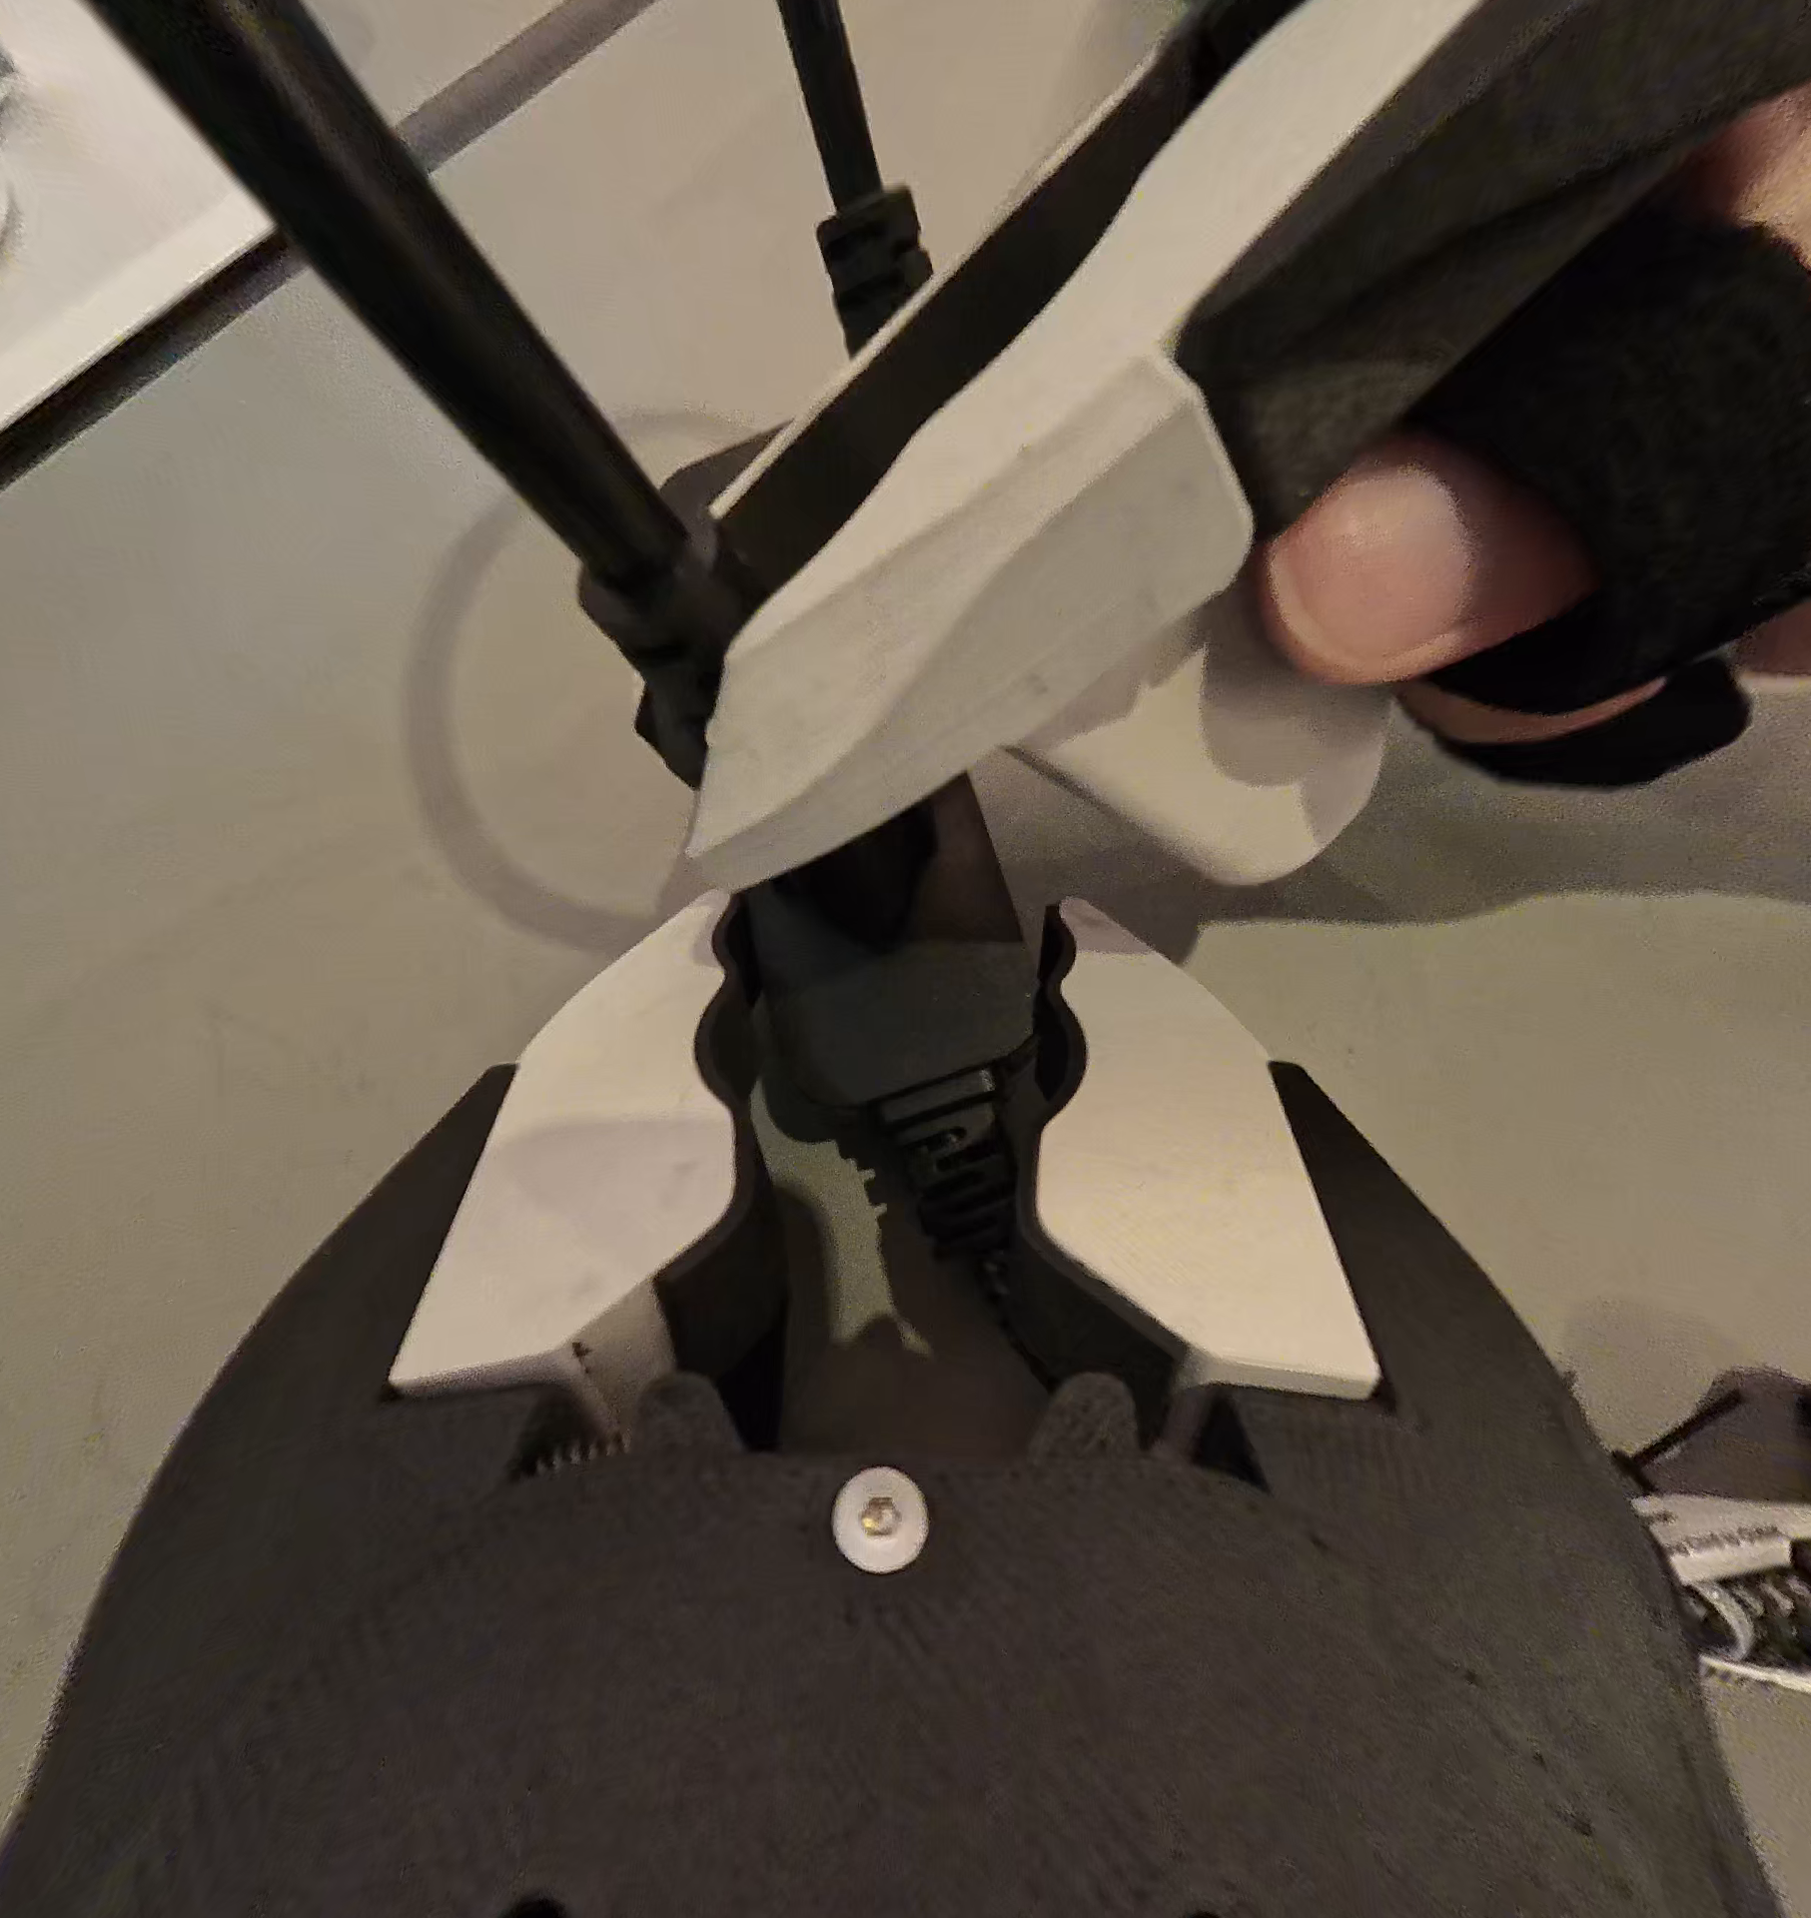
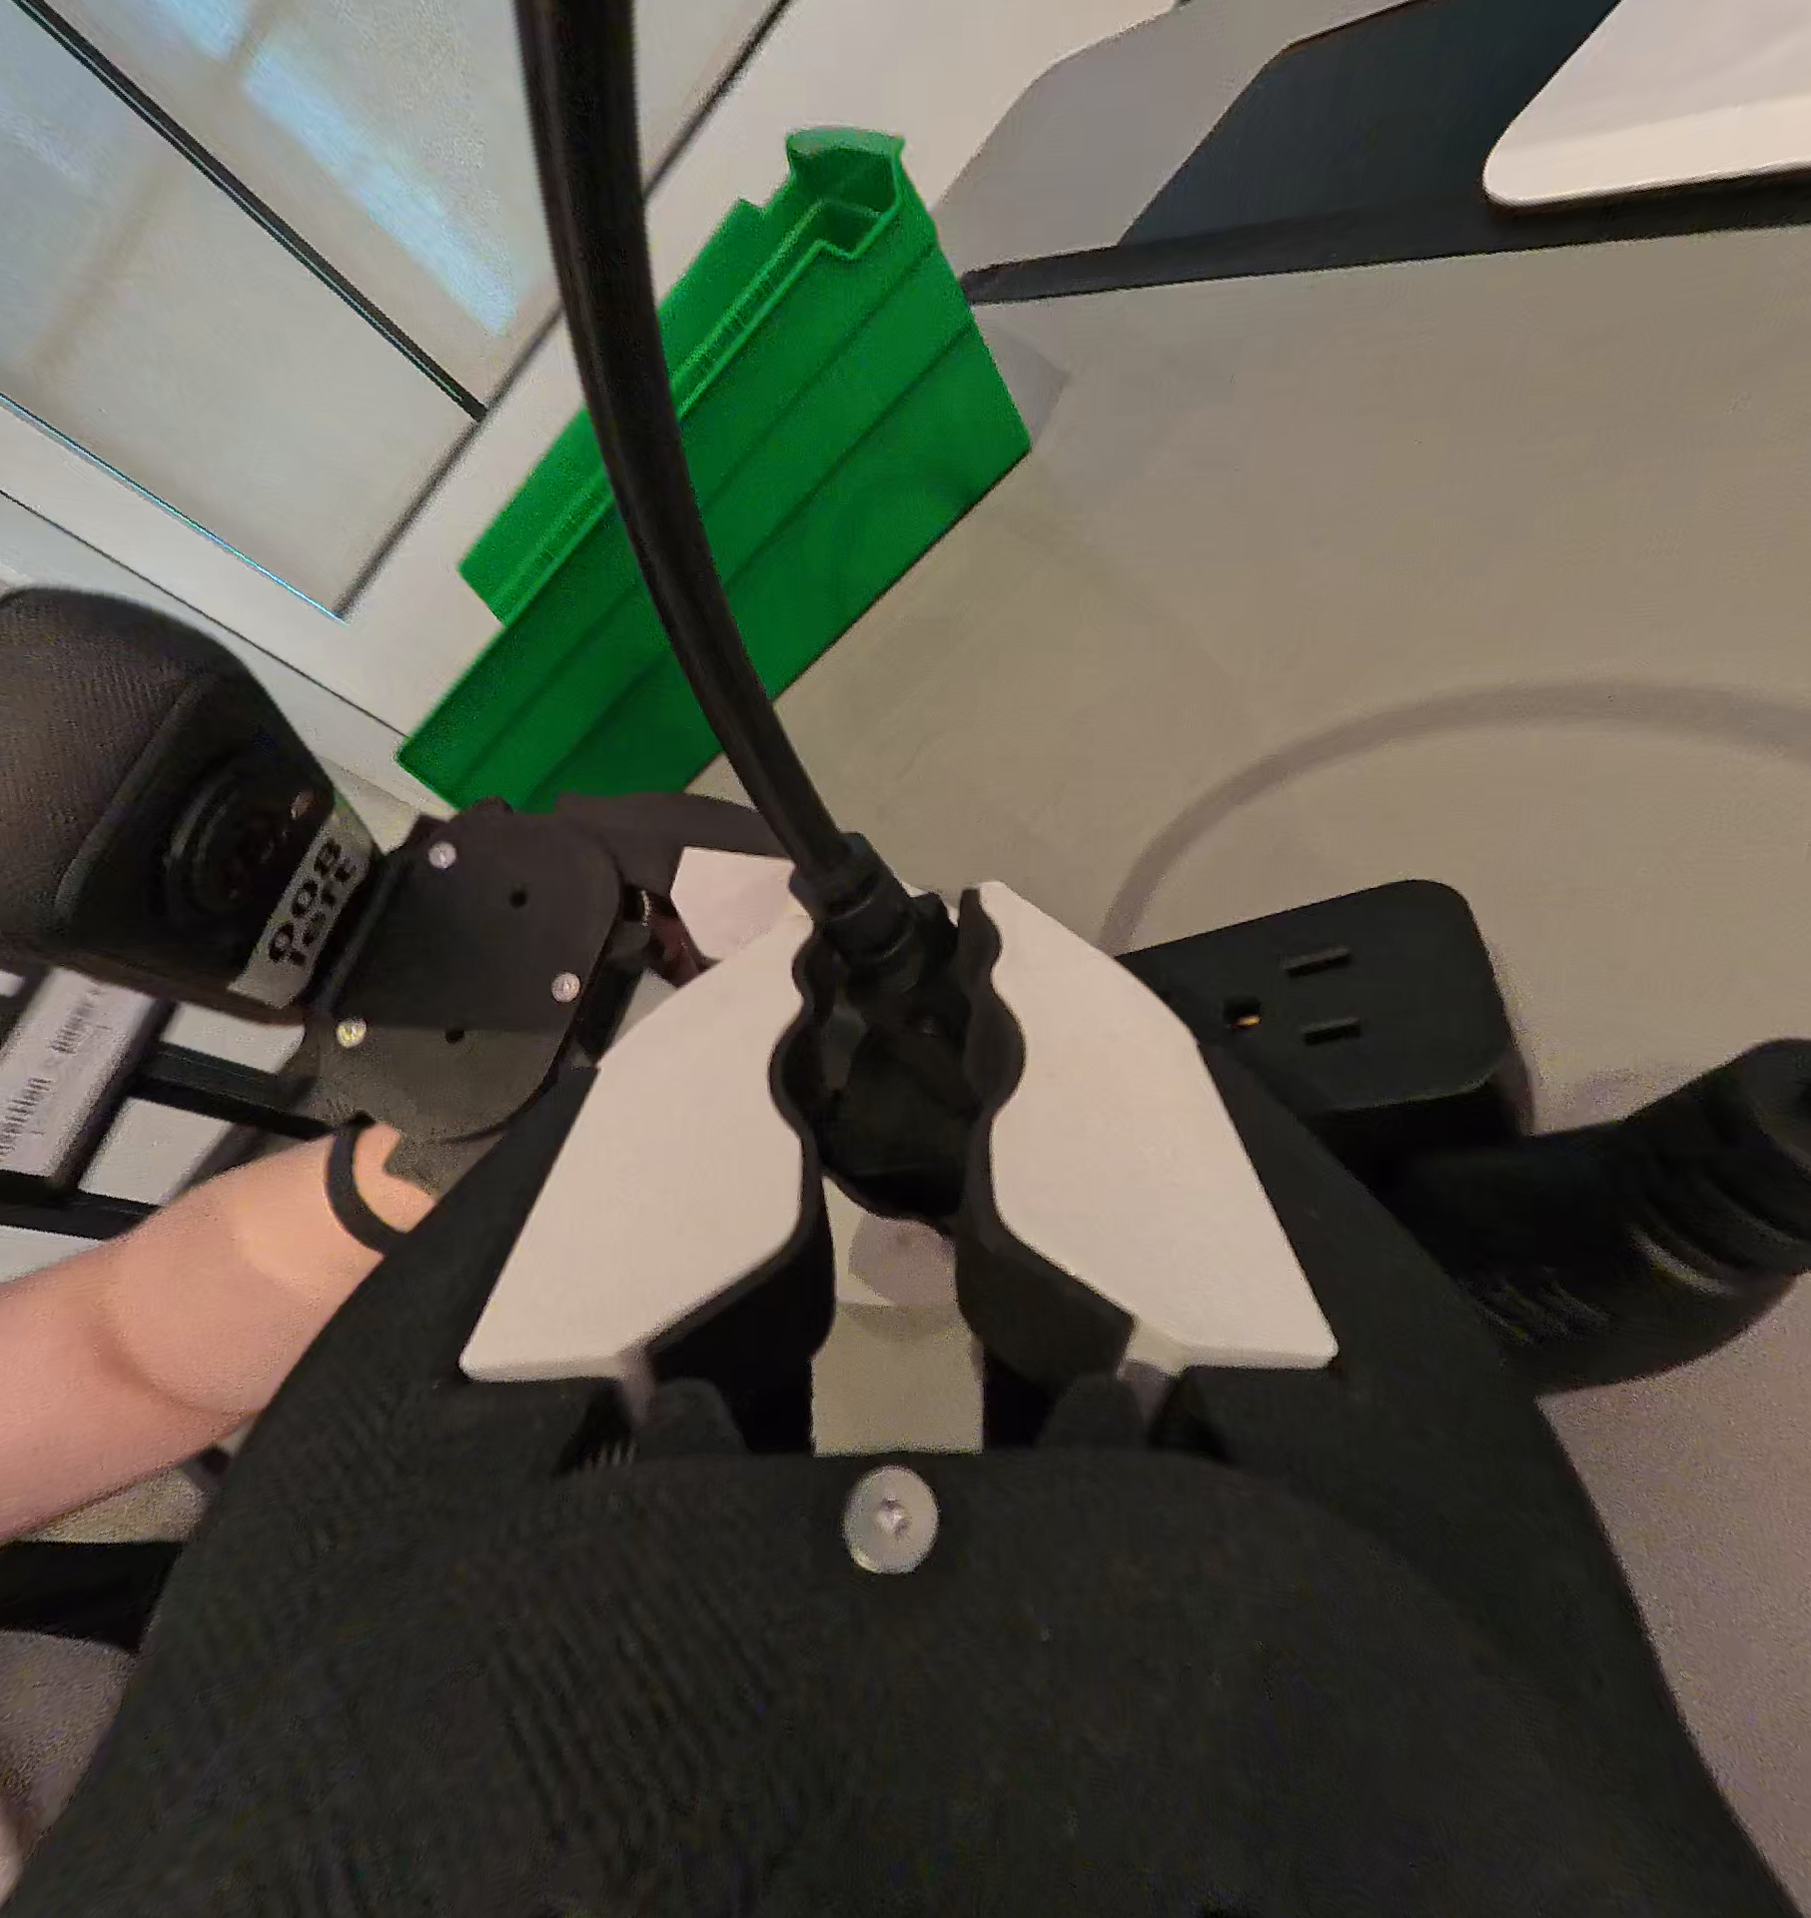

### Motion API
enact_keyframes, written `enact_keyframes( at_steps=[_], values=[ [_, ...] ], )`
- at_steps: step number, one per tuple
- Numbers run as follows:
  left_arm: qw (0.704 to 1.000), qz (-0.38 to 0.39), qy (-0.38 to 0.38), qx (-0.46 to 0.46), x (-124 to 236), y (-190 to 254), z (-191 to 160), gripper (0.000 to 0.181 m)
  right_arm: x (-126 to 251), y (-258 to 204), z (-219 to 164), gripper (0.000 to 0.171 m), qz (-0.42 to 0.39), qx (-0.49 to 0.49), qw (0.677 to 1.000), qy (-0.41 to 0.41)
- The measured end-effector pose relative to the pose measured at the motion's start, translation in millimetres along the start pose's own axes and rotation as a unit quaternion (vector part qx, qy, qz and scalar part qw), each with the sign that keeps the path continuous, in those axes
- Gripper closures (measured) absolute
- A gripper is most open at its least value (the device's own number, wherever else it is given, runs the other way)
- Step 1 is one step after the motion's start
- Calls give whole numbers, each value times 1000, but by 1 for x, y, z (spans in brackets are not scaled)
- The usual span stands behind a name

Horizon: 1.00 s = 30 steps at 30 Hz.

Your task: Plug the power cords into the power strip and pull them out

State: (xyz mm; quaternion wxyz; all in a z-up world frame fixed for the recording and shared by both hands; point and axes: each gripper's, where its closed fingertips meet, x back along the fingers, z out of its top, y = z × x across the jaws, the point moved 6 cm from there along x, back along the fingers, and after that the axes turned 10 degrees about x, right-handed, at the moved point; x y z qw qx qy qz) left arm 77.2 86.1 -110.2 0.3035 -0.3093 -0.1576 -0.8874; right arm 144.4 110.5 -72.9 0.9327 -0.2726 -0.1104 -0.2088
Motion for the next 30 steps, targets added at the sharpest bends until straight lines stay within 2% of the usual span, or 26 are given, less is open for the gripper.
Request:
enact_keyframes(
  at_steps=[4, 9, 13, 17, 20, 25, 27, 30],
  values=[
    [1000, 2, -17, -18, 4, -5, -7, 135, 1, -10, -1, 145, -51, 58, 997, -22],
    [1000, -3, -15, -18, 3, 1, -5, 132, -3, -11, -8, 147, -96, 40, 994, 24],
    [999, -28, 20, 17, 10, 2, -2, 134, -3, -13, -10, 147, -94, 30, 994, 39],
    [1000, -21, -3, 2, 4, 2, -4, 135, -3, -12, -14, 146, -90, 39, 995, 9],
    [998, -2, -4, -60, 1, 7, -4, 135, 4, -11, -10, 147, -84, 94, 991, -48],
    [996, -27, -7, -79, 0, 11, -3, 134, 10, -11, -7, 147, -48, 224, 965, -128],
    [995, -54, -9, -88, 0, 15, -5, 135, 12, -15, -7, 146, -28, 290, 944, -157],
    [985, -136, -23, -108, 6, 25, -10, 135, 17, -27, -13, 145, 27, 380, 911, -160]
  ],
)
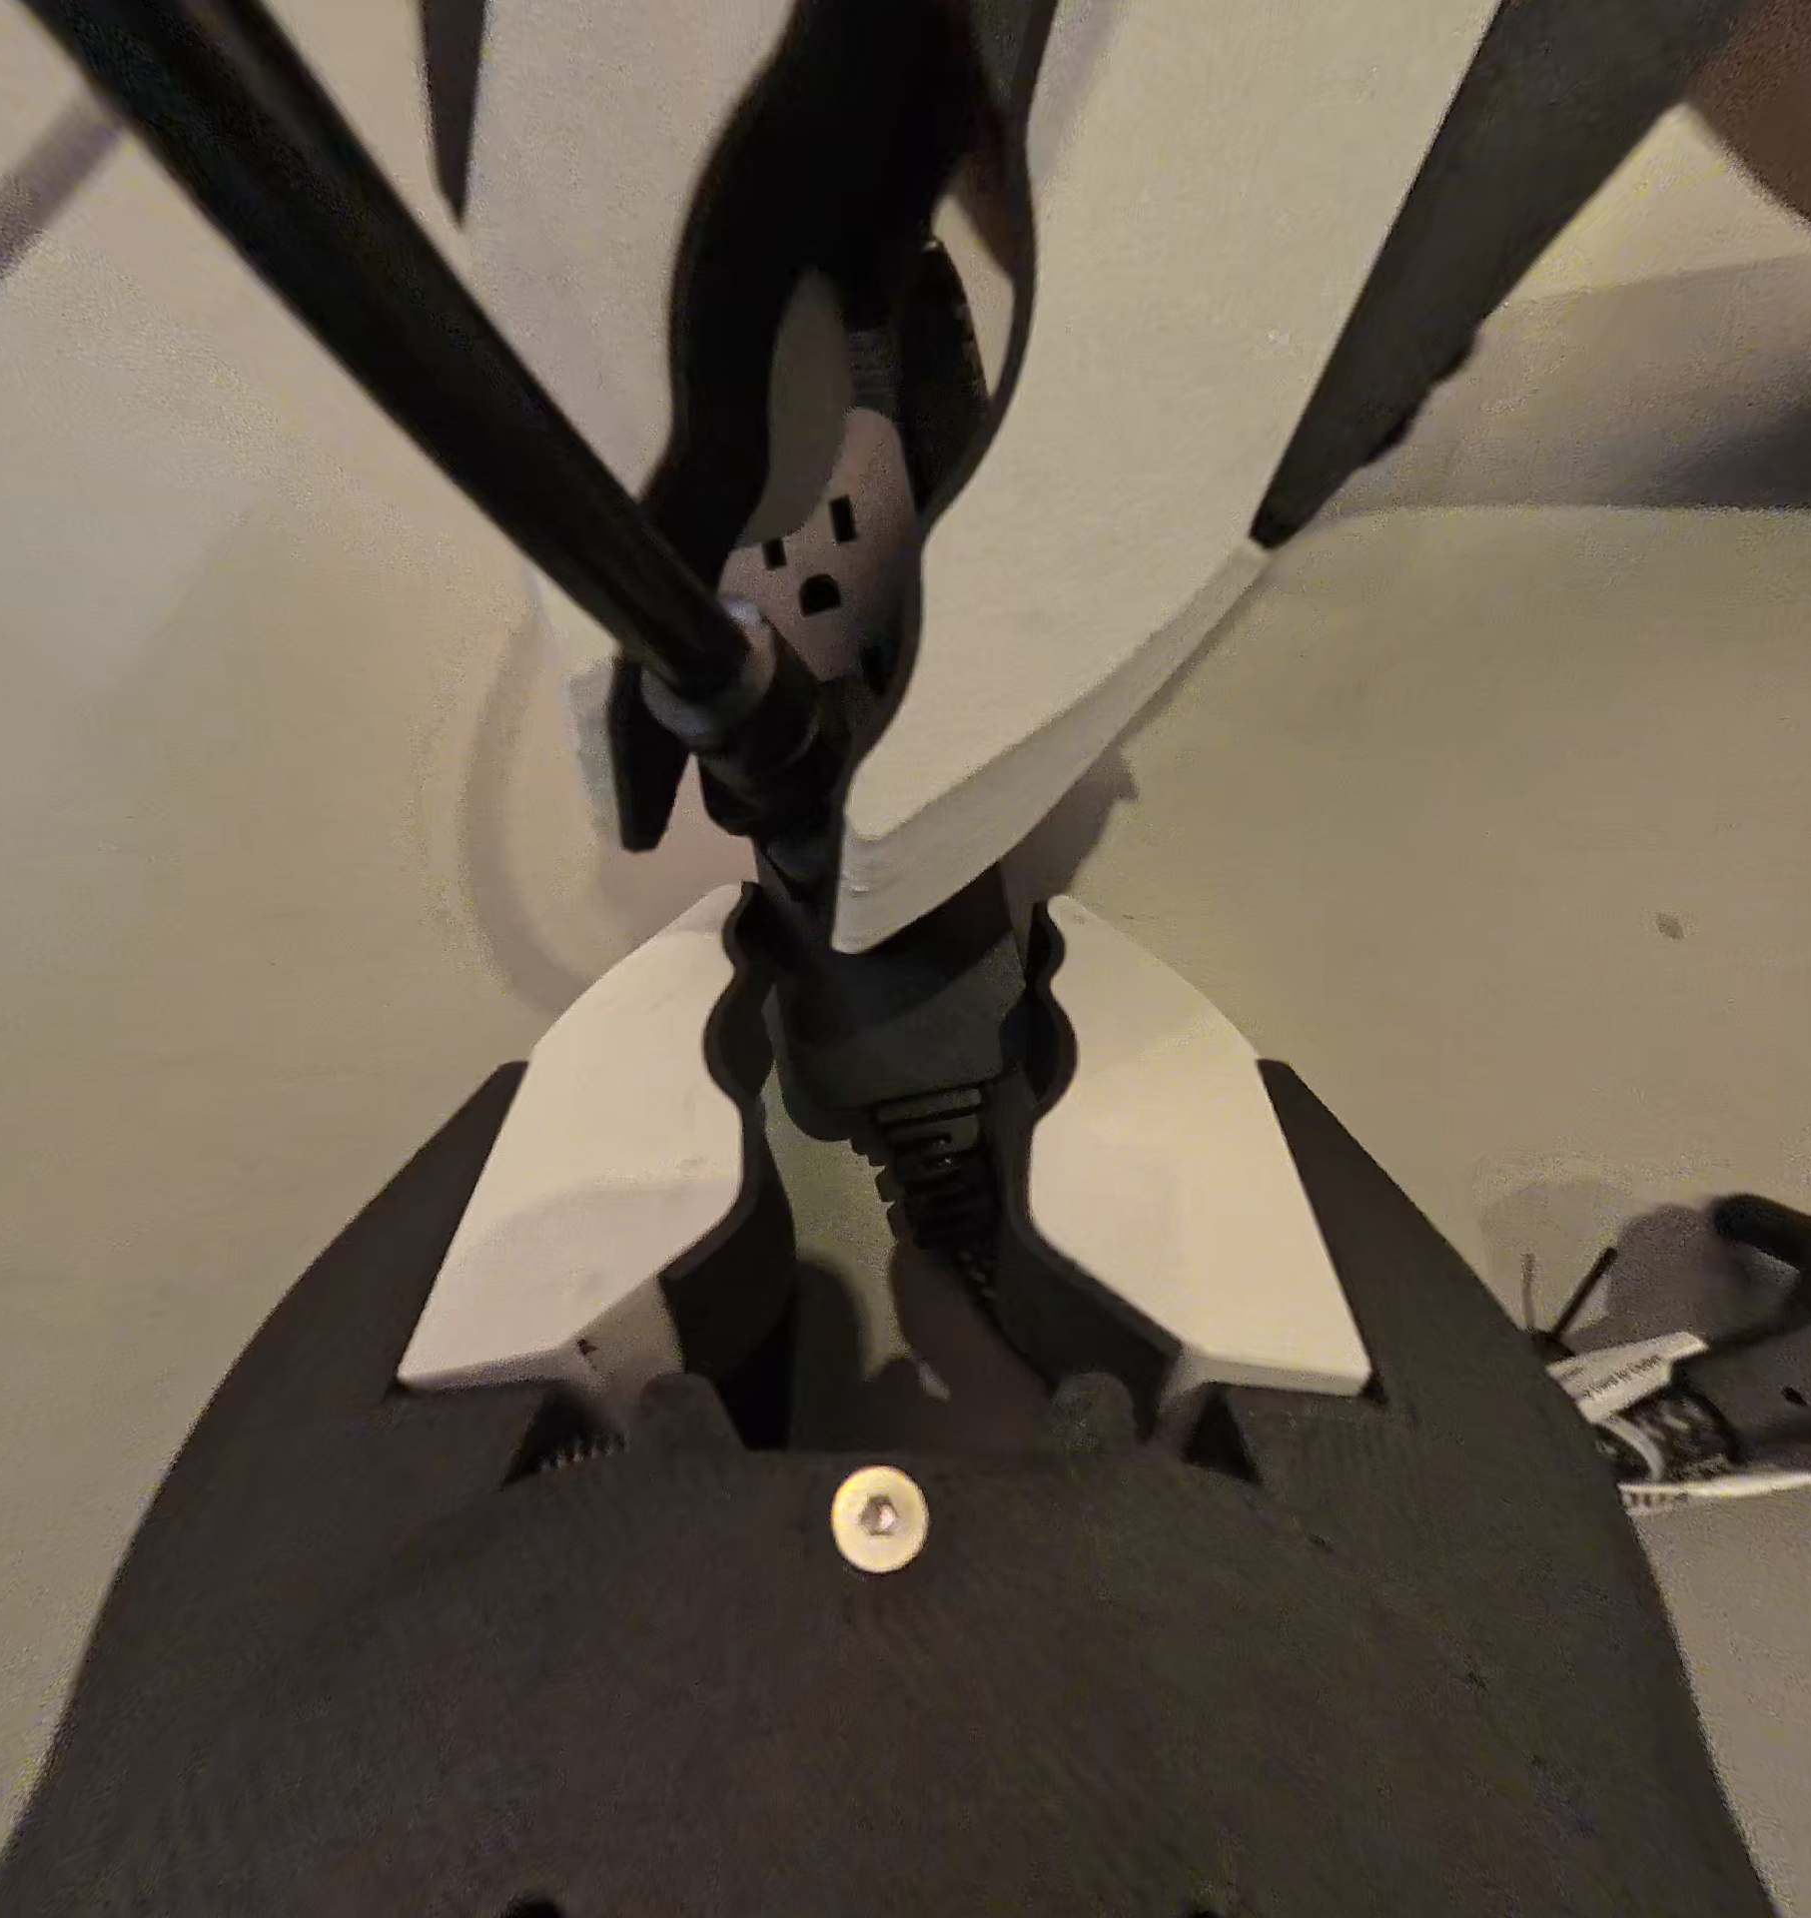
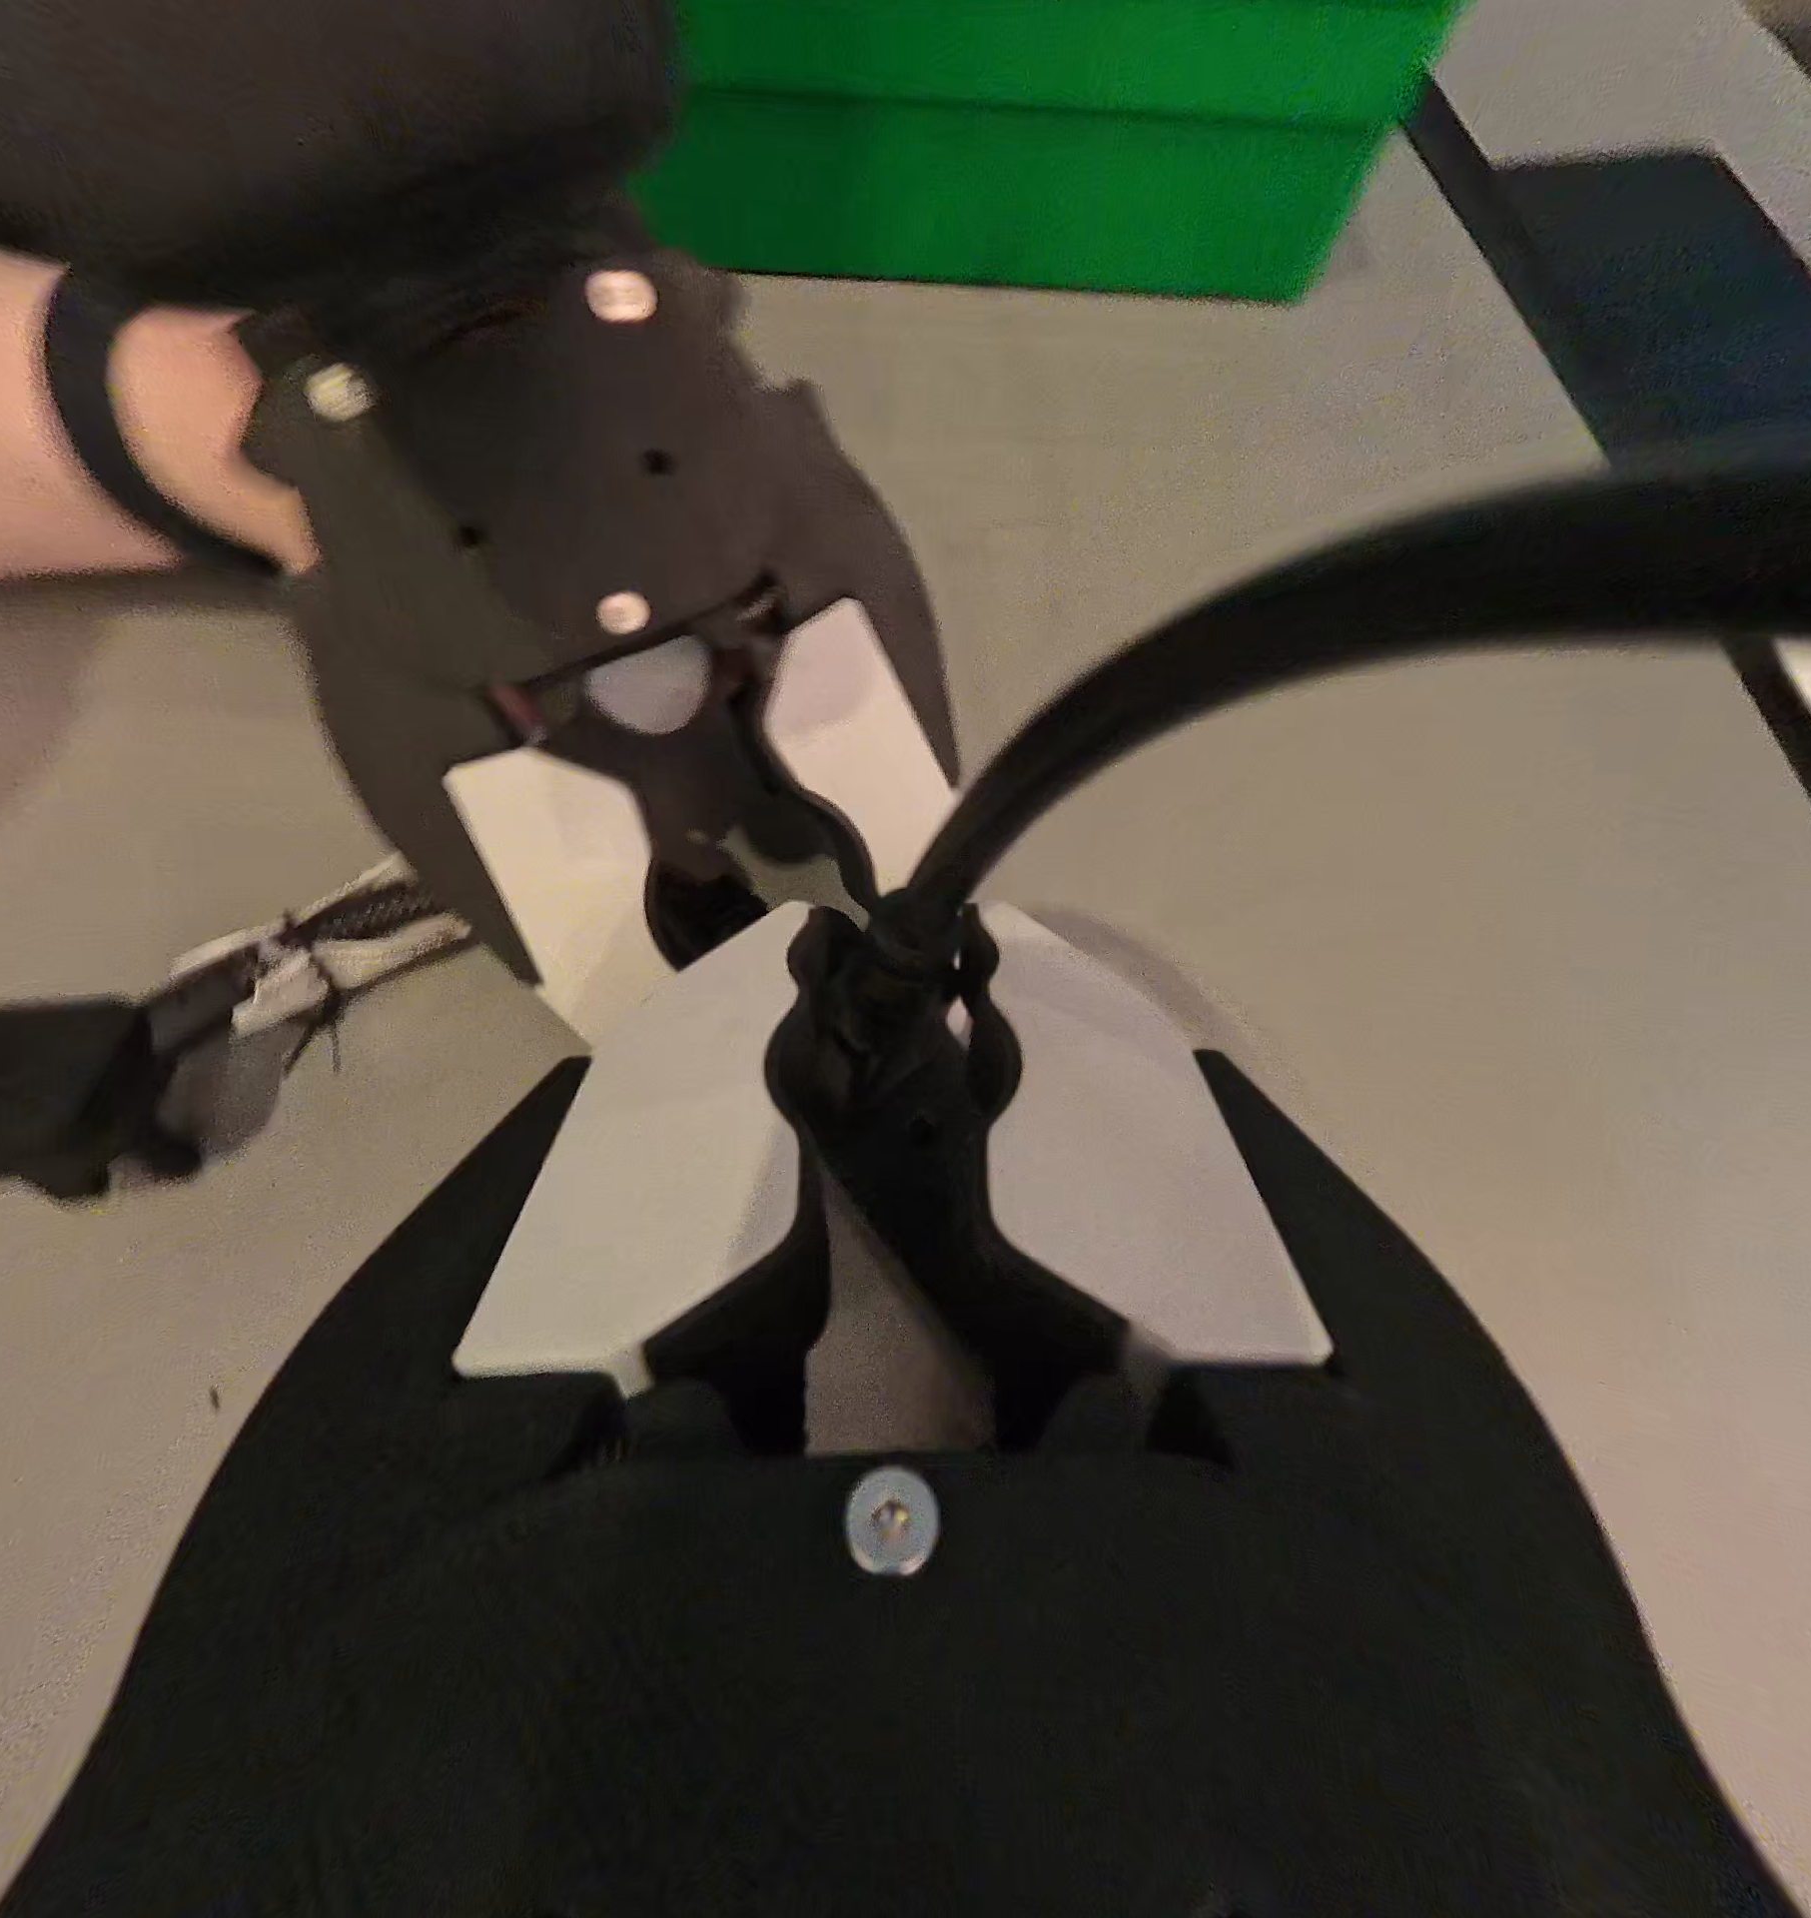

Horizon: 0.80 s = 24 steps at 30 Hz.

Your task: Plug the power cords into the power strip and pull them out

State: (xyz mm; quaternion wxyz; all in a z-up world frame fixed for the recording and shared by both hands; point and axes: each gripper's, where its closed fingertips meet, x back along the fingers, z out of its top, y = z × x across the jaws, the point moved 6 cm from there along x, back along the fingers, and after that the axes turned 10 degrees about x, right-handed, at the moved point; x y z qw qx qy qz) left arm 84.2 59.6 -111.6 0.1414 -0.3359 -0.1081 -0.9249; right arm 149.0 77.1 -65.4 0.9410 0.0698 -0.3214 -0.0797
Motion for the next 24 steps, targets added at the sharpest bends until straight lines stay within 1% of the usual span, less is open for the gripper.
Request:
enact_keyframes(
  at_steps=[3, 5, 6, 9, 12, 14, 17, 19, 21, 24],
  values=[
    [998, -56, -8, -9, 3, 9, -4, 135, 4, -11, 2, 144, 21, 51, 998, 11],
    [994, -108, -20, 18, 6, 13, -7, 135, 7, -13, 1, 143, 41, 43, 998, 2],
    [992, -122, -23, 22, 8, 14, -8, 136, 10, -13, 3, 143, 42, 43, 998, 6],
    [992, -125, -28, 2, 10, 17, -11, 136, 15, -18, 4, 144, 34, 80, 996, 15],
    [989, -144, -31, 5, 11, 18, -11, 136, 15, -18, 4, 144, 40, 78, 996, 24],
    [985, -169, -30, 33, 12, 19, -10, 136, 16, -19, 5, 143, 39, 73, 996, 24],
    [970, -226, -37, 77, 16, 23, -11, 136, 17, -22, 7, 141, 50, 61, 997, 19],
    [965, -240, -40, 94, 17, 23, -11, 137, 17, -22, 8, 140, 48, 52, 997, 11],
    [958, -258, -42, 114, 18, 23, -12, 136, 17, -20, 9, 137, 34, 52, 998, 5],
    [945, -290, -43, 147, 21, 22, -13, 136, 23, -15, 13, 127, 0, 60, 998, 6]
  ],
)
